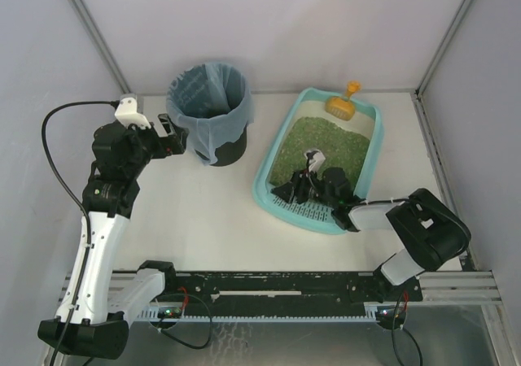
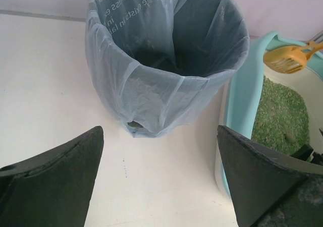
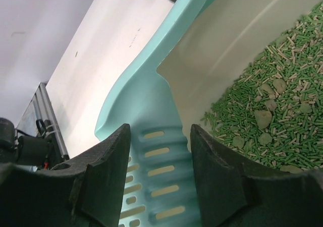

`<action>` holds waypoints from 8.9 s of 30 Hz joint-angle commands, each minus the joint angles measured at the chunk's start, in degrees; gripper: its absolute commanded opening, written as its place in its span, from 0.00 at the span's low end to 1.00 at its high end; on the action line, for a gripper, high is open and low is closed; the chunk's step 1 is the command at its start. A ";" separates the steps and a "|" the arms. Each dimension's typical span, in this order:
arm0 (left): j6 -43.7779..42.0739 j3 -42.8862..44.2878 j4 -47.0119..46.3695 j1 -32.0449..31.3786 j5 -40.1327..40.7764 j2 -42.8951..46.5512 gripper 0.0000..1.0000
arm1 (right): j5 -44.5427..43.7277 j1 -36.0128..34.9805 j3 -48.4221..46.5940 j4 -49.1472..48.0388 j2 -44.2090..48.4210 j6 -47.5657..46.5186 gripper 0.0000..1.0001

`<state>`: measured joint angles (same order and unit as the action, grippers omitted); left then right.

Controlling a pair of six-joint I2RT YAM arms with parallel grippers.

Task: Clean the litter box

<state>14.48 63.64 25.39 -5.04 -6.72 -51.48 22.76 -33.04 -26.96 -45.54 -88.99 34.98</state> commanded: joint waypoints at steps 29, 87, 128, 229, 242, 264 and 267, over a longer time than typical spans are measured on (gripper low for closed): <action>2.42 -2.67 -2.47 1.27 -1.02 2.10 0.97 | -21.98 3.04 -10.90 51.25 41.06 -12.71 0.74; 5.21 -14.39 -2.13 6.97 -3.40 13.28 0.94 | -39.72 12.43 -57.35 57.90 5.44 -27.18 0.15; -59.12 2.04 -11.64 -31.91 -46.81 -10.33 0.65 | 0.40 -1.58 -30.96 72.54 49.64 -57.66 0.00; -31.07 -1.30 -46.24 -45.01 -14.07 -26.11 0.00 | -56.17 -22.16 -34.62 59.94 51.52 -19.40 0.74; -29.79 -3.21 -42.85 -47.79 -9.67 -24.19 0.00 | -47.30 -14.80 -34.66 61.70 45.31 -19.30 0.67; -32.84 -1.43 -37.41 -49.66 -4.38 -27.32 0.00 | -37.65 -7.22 -36.62 67.39 38.70 -14.05 0.42; -33.52 -1.09 -36.71 -50.04 -3.85 -27.68 0.00 | -36.60 -6.43 -37.21 68.49 38.67 -13.19 0.42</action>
<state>-17.15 60.77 -11.07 -54.33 -11.90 -78.89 -14.92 -40.40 -61.12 22.20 -50.78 19.62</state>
